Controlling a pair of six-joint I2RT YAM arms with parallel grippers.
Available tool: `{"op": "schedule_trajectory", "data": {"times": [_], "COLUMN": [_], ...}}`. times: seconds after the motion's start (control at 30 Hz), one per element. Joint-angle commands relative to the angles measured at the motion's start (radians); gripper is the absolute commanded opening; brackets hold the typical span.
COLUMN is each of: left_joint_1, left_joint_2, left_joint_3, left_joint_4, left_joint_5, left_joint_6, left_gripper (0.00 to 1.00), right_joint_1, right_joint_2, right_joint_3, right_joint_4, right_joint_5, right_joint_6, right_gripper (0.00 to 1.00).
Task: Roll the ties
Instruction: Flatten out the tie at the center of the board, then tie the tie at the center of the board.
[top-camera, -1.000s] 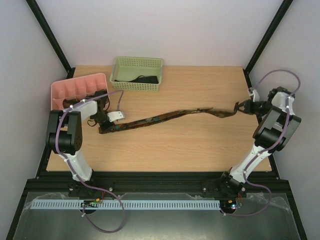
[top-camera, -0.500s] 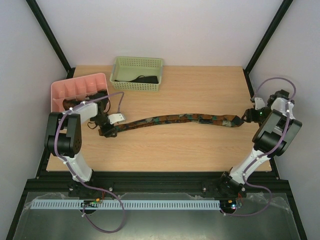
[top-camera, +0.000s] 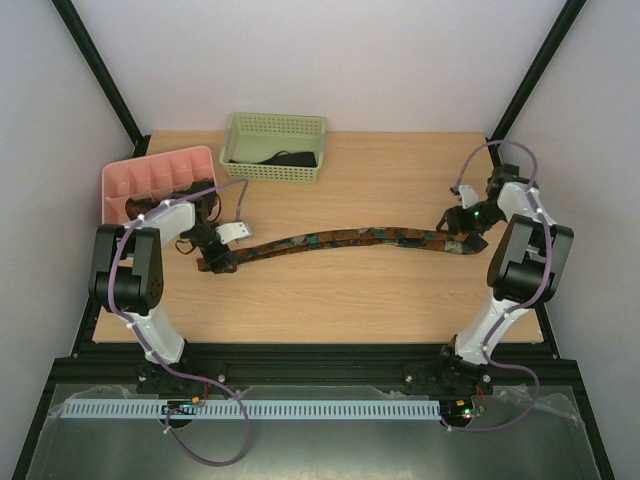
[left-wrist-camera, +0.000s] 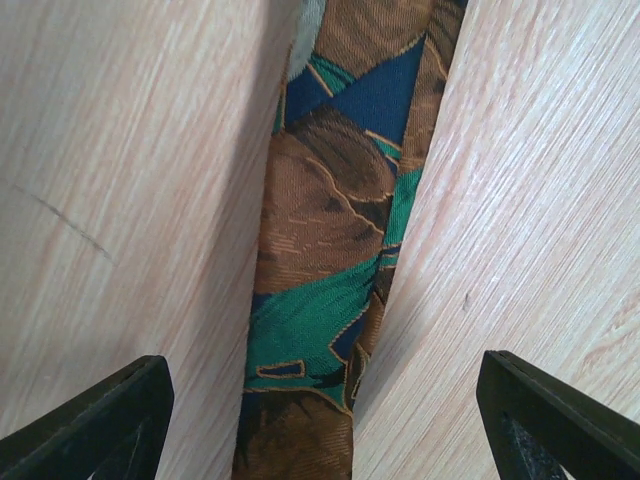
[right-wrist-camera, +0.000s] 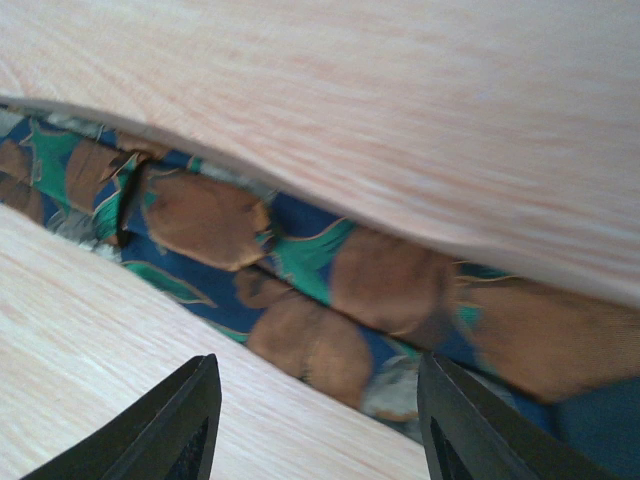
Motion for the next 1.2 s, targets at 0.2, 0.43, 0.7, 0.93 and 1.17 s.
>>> {"op": "schedule_trajectory", "data": {"times": [0.2, 0.43, 0.7, 0.93, 1.17], "left_joint_1": [-0.055, -0.079, -0.096, -0.097, -0.095], "left_joint_2": [0.019, 0.056, 0.073, 0.076, 0.070], "left_joint_3": [0.042, 0.073, 0.080, 0.083, 0.079], "left_joint_4": [-0.016, -0.026, 0.005, 0.007, 0.014], "left_joint_5": [0.001, 0.009, 0.007, 0.005, 0.001], "left_joint_6": [0.072, 0.089, 0.085, 0.086, 0.083], "left_gripper": [0.79, 0.74, 0.75, 0.78, 0.79], "right_joint_1": [-0.027, -0.052, -0.013, 0.019, 0.028], "right_joint_2": [0.153, 0.249, 0.219, 0.262, 0.311], "right_joint_3": [0.008, 0.203, 0.271, 0.265, 0.265], "right_joint_4": [-0.012, -0.067, -0.224, -0.204, -0.169], "right_joint_5": [0.170, 0.205, -0.067, -0.117, -0.036], "right_joint_6": [-0.035, -0.058, 0.009, 0.123, 0.154], "right_gripper": [0.49, 0.50, 0.57, 0.54, 0.49]}}
